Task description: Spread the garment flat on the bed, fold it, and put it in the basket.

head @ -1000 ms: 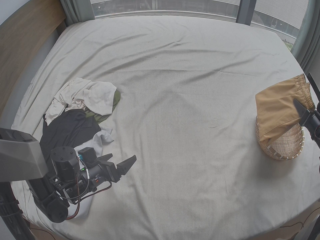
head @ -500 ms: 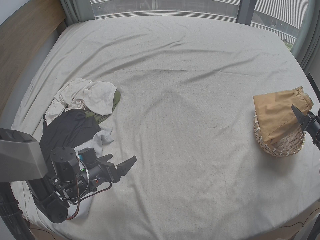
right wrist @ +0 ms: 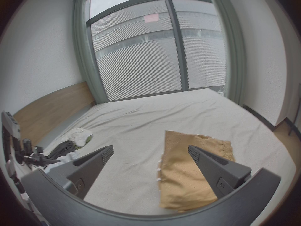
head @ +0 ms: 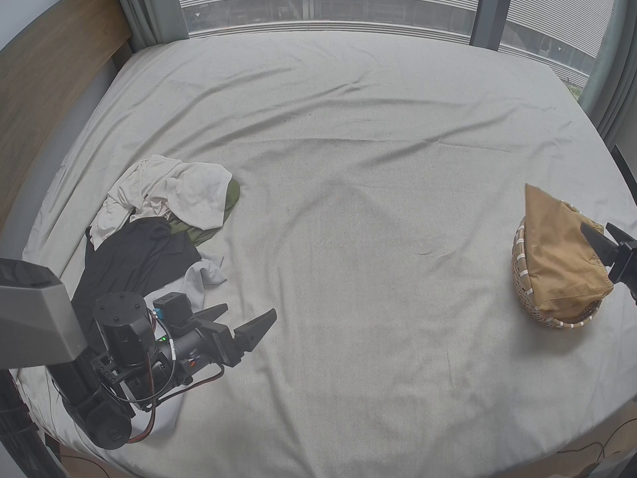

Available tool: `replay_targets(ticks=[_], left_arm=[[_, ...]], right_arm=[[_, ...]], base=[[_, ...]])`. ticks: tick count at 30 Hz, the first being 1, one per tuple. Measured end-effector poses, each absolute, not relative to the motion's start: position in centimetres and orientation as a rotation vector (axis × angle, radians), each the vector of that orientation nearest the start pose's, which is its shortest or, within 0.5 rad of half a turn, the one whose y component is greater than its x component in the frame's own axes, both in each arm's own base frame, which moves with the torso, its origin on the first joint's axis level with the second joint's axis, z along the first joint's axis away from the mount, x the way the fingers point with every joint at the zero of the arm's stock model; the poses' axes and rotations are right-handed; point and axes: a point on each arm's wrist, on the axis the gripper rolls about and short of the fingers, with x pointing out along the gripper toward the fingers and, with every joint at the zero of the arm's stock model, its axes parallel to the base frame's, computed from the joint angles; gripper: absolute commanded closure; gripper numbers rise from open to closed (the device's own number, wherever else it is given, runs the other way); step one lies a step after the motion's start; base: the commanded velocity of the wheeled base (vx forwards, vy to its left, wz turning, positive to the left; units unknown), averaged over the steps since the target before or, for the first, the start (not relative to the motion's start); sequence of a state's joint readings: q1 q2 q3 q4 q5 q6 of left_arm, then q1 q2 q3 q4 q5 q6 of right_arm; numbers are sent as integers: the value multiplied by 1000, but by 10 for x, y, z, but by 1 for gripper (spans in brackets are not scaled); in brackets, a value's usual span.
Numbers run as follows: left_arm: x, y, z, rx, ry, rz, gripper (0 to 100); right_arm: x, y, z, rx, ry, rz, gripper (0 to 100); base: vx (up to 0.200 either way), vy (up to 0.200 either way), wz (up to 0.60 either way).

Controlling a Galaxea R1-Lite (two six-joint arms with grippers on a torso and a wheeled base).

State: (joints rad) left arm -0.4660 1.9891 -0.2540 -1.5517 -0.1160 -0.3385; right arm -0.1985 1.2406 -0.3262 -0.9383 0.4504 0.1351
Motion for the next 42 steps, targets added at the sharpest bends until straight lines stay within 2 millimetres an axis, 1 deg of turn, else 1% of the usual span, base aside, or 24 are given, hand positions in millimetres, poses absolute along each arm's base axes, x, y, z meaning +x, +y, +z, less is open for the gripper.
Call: replay_targets(ticks=[5,7,9,12,14,17,18,20,25,28,29,31,36,39,42], left_arm=[[233,-125,78,-282,252,-565,0],[230,-125,80,-270,244,-569,0],[225,-123,84,-247,232,-576,0],[218,-120,89,-230,215,-581,0],[210,-116,97,-222,187,-588,0],[198,-109,111,-216,135,-595,0],[190,-104,117,-216,106,-596,0],[181,-97,125,-217,75,-594,0],[157,-80,140,-225,14,-580,0],[139,-69,146,-224,26,-563,0],[135,-66,146,-223,34,-559,0],[120,-58,146,-219,69,-545,0],[89,-42,142,-211,132,-519,0],[66,-31,136,-210,158,-501,0],[51,-24,129,-211,181,-487,0]], right_arm=[[165,14,199,131,12,478,0],[165,25,199,135,26,543,0],[169,45,197,142,63,648,0],[174,60,193,143,95,724,0],[176,70,190,142,108,766,0],[173,77,187,138,121,801,0],[170,78,186,137,124,808,0],[164,77,186,135,126,814,0],[136,68,186,134,120,807,0],[116,59,184,135,112,775,0],[113,57,184,136,109,769,0],[99,50,182,138,97,747,0],[75,37,176,142,77,698,0],[59,27,169,144,67,654,0],[47,22,162,145,66,622,0]], base=[[0,0,0],[0,0,0],[0,0,0],[0,0,0],[0,0,0],[0,0,0],[0,0,0],[0,0,0],[0,0,0],[0,0,0],[0,0,0],[0,0,0],[0,0,0],[0,0,0],[0,0,0]])
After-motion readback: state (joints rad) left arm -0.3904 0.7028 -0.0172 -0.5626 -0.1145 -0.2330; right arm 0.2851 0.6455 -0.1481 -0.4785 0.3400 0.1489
